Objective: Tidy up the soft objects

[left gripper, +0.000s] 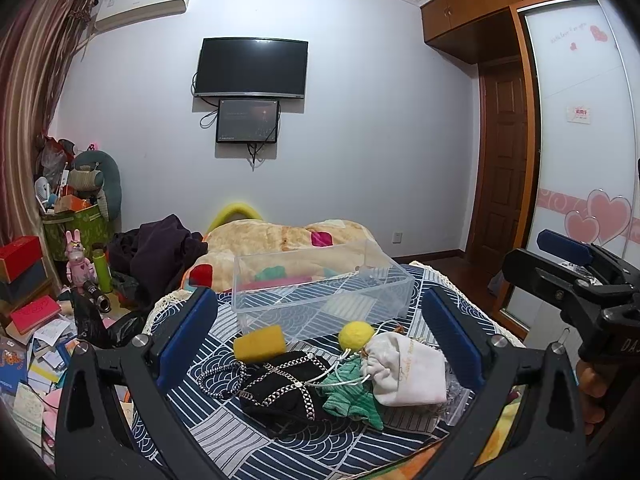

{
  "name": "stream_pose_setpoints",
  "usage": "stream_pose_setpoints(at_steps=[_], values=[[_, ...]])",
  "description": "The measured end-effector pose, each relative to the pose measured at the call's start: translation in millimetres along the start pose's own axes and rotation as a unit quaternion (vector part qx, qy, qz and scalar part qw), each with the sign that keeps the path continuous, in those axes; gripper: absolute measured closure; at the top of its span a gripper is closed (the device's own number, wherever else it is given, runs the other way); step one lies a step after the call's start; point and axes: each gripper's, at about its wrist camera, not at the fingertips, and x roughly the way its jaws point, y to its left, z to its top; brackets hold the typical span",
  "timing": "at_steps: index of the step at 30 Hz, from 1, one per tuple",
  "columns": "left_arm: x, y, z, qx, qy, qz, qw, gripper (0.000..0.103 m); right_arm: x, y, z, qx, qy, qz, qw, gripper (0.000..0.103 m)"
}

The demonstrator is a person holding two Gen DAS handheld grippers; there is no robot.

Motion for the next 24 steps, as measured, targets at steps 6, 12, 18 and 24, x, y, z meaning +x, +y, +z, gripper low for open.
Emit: stream_pose_setpoints(at_steps=[6,12,18,24], values=[[0.4,-0.9,-0.2,0.002,-0.001,-0.001,1.0000,0.000,0.8,-1.3,-0.3,0.002,-0.001,0.001,1.000,0.000],[0.6,-1.8,-1.8,0.001,0.000,0.000,1.0000,0.000,1.1,-2.1,0.1,0.003,-0.002,0.000,1.000,0.000],[1.1,-1.2,-2.4,0.003,-0.001,0.000,1.0000,0.000,2.0,-2.1,-1.0,0.003,-0.001,0.003,1.000,0.000],[4.6,0.8,-4.9,0.003,0.002,-0.004,1.0000,0.000,2.6,-2.1,-2.9,0.005,-0.001,0.010,1.000,0.000]])
